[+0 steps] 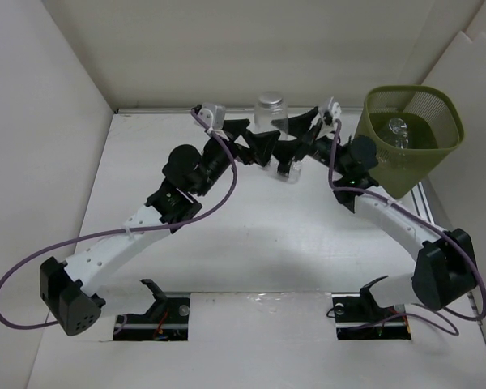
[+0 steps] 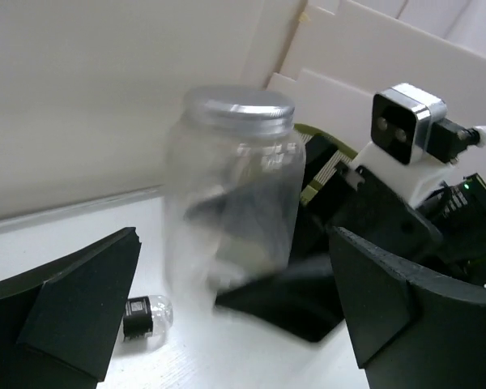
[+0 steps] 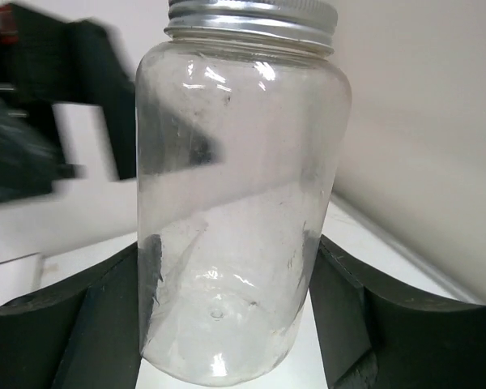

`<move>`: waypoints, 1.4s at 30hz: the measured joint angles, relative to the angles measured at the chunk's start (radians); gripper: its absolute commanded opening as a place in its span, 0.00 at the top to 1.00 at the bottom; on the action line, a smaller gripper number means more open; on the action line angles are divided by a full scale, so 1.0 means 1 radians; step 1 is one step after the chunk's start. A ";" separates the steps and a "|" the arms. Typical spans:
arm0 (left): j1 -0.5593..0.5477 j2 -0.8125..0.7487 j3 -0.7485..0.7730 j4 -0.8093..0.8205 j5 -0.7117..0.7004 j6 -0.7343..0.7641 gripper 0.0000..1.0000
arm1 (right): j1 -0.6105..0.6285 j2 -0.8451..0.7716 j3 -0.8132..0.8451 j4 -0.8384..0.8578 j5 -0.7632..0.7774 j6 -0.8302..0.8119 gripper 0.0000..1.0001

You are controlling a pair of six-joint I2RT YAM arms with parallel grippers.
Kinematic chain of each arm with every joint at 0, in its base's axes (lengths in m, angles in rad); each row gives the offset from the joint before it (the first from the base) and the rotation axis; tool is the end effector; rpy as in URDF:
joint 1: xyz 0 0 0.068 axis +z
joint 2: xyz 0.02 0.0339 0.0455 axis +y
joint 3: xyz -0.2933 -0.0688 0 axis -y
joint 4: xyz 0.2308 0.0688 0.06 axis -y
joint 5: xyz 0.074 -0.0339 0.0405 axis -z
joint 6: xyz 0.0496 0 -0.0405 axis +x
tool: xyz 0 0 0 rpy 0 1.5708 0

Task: Put the plastic bottles in the bin

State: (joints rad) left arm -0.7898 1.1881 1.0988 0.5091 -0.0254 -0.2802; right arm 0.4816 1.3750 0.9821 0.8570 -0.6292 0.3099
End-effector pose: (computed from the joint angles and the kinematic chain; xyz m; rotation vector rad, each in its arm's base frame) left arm 0.1829 -0.1827 0.4751 0.2799 1.1677 -0.9304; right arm 0.2534 0.1654 0.4193 -0.6840 1.0655 1.0355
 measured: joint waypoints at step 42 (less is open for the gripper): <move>0.118 0.811 0.626 -0.866 -0.054 -1.015 0.00 | -0.877 -0.312 0.327 -1.119 0.059 -0.509 0.00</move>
State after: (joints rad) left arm -0.6720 1.9991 1.7248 -0.3569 -0.0795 -1.2953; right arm -0.3958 1.0626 1.3094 -0.2619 -0.5701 -0.1989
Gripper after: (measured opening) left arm 0.997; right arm 0.998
